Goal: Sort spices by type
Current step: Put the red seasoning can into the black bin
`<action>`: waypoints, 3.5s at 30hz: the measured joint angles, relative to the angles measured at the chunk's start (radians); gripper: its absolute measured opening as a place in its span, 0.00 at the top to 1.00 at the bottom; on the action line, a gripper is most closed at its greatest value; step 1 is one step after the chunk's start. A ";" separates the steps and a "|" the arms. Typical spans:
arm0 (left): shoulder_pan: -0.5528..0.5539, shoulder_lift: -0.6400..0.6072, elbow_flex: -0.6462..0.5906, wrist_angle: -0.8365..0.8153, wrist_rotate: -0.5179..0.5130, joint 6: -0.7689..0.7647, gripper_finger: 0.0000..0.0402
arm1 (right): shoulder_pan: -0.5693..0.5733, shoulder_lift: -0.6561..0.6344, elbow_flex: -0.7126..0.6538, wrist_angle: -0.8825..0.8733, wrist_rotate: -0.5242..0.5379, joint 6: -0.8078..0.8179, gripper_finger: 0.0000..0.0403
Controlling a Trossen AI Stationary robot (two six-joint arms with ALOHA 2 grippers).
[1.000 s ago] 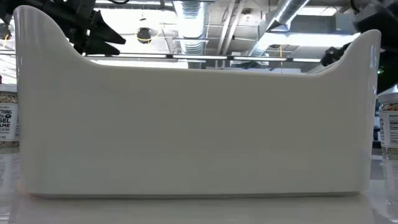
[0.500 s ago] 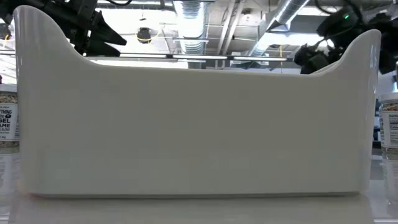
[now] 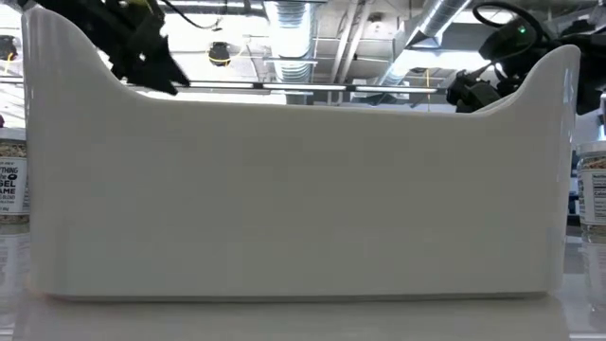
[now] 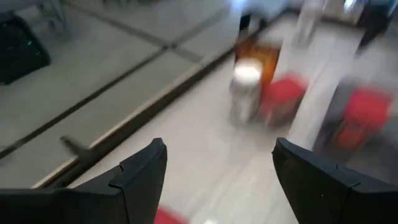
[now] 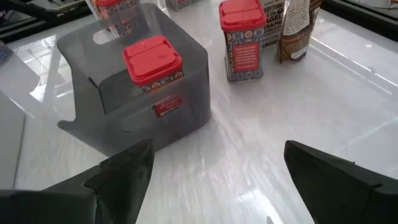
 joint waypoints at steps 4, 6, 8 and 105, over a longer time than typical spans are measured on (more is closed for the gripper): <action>0.055 0.097 0.055 -0.147 0.077 0.063 0.31 | 0.000 0.000 0.000 -0.006 0.000 0.001 0.04; 0.093 0.140 0.076 -0.204 0.114 0.090 0.31 | 0.000 0.000 0.000 -0.009 0.000 0.002 0.04; 0.133 0.182 0.094 -0.252 0.142 0.123 0.31 | 0.000 0.000 0.000 -0.009 0.000 0.002 0.04; 0.457 0.537 0.157 -0.490 0.389 0.288 0.70 | 0.000 0.000 0.000 -0.025 0.000 0.001 0.04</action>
